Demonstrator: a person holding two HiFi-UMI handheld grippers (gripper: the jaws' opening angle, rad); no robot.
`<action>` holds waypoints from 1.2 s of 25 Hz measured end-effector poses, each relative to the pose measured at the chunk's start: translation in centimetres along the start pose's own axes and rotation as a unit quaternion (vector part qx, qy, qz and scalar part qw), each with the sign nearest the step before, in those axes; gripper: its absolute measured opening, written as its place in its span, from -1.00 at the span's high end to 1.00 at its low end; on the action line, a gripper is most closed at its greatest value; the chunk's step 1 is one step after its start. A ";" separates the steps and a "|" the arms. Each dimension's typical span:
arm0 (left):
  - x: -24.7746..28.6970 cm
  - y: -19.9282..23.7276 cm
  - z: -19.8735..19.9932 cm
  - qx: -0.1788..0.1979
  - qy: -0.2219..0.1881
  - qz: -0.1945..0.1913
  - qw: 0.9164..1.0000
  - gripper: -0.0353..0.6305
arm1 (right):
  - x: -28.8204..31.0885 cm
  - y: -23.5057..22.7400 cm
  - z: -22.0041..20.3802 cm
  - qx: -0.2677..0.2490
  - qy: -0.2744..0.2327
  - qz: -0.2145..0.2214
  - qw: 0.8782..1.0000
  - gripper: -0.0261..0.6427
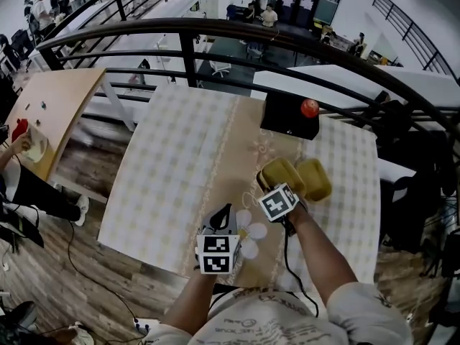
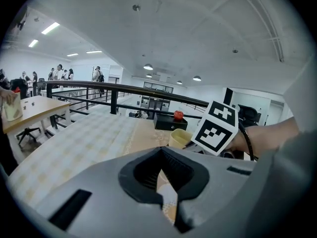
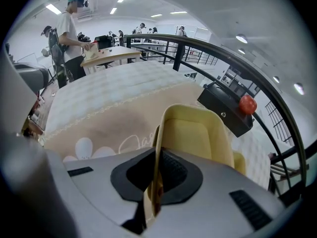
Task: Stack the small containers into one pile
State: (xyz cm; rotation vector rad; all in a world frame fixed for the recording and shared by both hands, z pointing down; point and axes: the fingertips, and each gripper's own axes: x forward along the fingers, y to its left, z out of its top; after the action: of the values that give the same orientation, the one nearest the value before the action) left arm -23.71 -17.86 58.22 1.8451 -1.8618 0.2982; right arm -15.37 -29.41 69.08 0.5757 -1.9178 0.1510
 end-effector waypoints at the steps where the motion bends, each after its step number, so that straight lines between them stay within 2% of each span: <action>1: 0.1 0.1 0.0 0.001 0.002 -0.002 1.000 0.88 | 0.2 0.0 0.0 0.001 0.002 0.000 1.000 0.90; 18: 1.0 1.2 0.2 -0.002 0.005 -0.009 1.000 0.88 | 1.6 0.7 -0.4 -0.002 0.024 0.005 1.000 0.90; 24: 1.1 1.3 -0.1 -0.003 0.007 -0.007 1.000 0.88 | 2.1 0.4 -0.4 0.018 0.019 -0.004 1.000 0.90; 27: 1.2 1.3 -0.2 -0.003 0.008 -0.006 1.000 0.88 | 2.1 0.4 -0.2 0.034 0.011 0.013 0.999 0.89; 30: 1.3 1.3 -0.3 0.000 0.007 -0.006 1.000 0.88 | 2.2 0.7 -0.2 0.047 0.006 0.034 0.998 0.60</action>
State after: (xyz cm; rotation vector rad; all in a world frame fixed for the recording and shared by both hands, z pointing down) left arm -24.86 -18.82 59.35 1.8489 -1.8404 0.3056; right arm -16.18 -29.41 71.24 0.5711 -1.9264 0.2883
